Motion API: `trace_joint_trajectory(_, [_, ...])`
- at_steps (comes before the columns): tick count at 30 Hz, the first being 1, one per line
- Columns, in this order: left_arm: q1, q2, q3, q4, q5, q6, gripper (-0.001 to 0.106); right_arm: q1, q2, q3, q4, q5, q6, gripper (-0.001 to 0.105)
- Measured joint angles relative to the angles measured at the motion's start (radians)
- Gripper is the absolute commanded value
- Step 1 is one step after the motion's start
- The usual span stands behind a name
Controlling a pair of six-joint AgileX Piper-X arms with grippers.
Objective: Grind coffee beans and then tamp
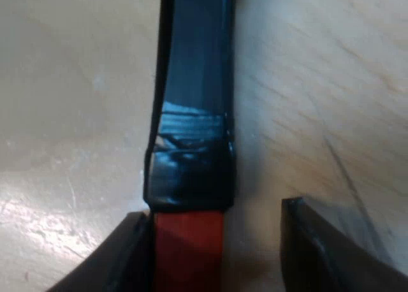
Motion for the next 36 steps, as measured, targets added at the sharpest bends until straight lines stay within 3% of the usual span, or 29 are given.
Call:
trace_joint_trajectory(19, [0.000, 0.000, 0.000, 0.000, 0.000, 0.000, 0.079, 0.000, 0.000, -0.283, 0.435, -0.029, 0.007, 0.047])
trace_joint_trajectory(33, [0.000, 0.000, 0.000, 0.000, 0.000, 0.000, 0.079, 0.000, -0.007, -0.449, 0.529, -0.029, 0.009, 0.047])
trace_joint_trajectory(36, [0.000, 0.000, 0.000, 0.000, 0.000, 0.000, 0.079, 0.000, -0.040, -0.477, 0.530, -0.011, -0.018, 0.047])
